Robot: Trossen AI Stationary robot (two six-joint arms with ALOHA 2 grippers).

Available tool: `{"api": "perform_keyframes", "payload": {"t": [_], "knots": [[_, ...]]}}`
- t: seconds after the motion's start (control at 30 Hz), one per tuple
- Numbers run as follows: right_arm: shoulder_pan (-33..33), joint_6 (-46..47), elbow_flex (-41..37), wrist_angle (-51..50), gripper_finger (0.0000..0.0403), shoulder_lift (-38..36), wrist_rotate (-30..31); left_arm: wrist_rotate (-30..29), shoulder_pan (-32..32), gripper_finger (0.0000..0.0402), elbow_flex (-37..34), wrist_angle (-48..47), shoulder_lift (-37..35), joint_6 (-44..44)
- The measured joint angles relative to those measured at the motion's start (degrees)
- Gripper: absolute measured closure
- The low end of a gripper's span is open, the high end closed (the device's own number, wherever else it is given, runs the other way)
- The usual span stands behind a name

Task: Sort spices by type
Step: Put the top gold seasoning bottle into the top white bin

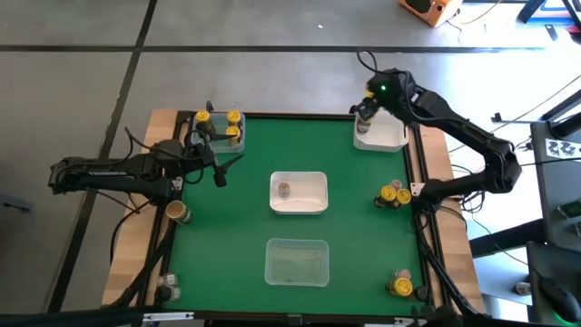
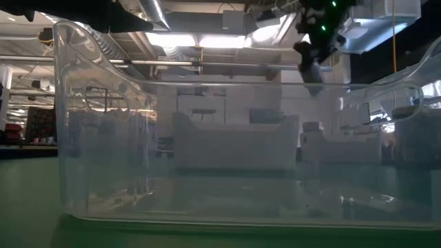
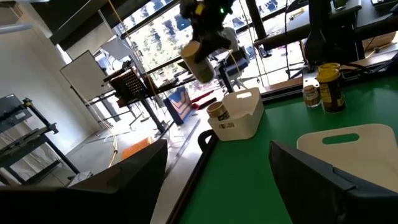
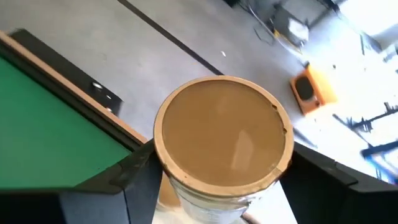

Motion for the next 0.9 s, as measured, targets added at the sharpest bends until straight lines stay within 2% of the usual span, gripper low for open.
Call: {"api": "perform_keyframes", "payload": {"t": [0.23, 0.53, 0.9], "knots": [[-6.30, 4.46, -13.21, 6.12, 0.0128, -4.92, -2.30, 0.00, -0.02, 0.0123, 0.00, 0.05, 0.00, 0.14], [-8.59, 8.79, -26.72, 14.74, 0.0131, -5.15, -3.97, 0.00, 0.00, 0.0123, 0.00, 0.44, -0.01, 0.33], [-10.59, 9.85, -32.48, 20.44, 0.0129, -4.97, -1.03, 0.00, -0.01, 0.0123, 0.00, 0.44, -0.01, 0.37]]}}
